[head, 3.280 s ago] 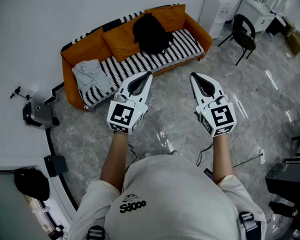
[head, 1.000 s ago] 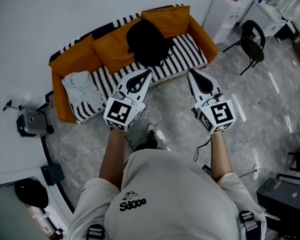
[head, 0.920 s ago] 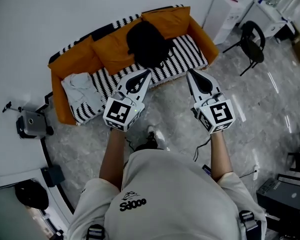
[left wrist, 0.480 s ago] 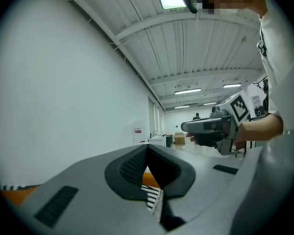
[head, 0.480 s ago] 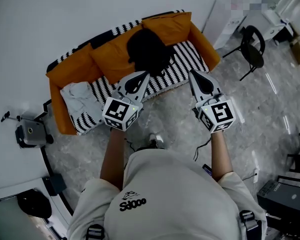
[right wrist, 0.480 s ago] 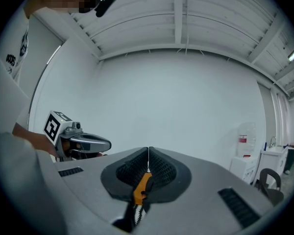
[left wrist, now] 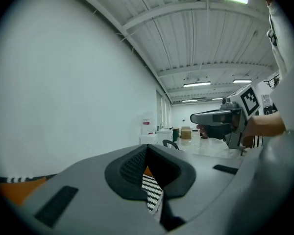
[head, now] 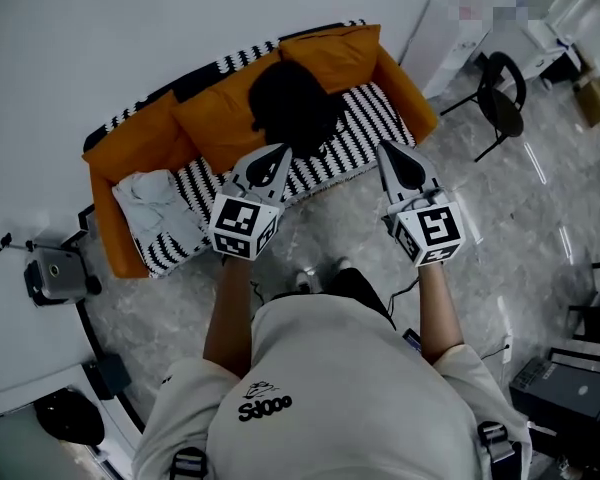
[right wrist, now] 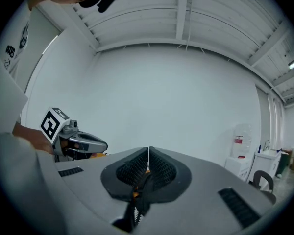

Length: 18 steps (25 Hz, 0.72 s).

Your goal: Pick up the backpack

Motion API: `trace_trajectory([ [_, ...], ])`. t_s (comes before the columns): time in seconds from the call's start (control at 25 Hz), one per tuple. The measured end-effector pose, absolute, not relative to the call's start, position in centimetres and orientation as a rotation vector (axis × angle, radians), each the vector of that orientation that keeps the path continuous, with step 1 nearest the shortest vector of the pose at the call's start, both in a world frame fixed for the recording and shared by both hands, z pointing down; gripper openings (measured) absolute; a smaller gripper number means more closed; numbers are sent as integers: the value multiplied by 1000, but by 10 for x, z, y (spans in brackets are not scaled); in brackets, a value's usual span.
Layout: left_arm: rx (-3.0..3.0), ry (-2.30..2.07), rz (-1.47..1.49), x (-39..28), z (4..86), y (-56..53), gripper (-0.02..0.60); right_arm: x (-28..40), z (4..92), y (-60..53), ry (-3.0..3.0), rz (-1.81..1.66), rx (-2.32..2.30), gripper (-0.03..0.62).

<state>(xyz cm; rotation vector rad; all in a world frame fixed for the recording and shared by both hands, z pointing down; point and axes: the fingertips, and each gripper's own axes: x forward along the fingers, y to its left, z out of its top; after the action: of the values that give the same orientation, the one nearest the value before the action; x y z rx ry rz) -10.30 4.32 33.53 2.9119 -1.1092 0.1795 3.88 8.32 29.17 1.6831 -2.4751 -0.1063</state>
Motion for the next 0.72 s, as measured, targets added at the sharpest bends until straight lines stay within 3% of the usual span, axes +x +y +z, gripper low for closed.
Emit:
trace_trajectory([
  [0.48,2781,-1046,146,-77,384,-59,20,63,322,-18,-2479,-52,1626,35],
  [0.72,2573,-1034,-14,-52,414,-147,20,91,338,-100,-2506,-15,1557,35],
])
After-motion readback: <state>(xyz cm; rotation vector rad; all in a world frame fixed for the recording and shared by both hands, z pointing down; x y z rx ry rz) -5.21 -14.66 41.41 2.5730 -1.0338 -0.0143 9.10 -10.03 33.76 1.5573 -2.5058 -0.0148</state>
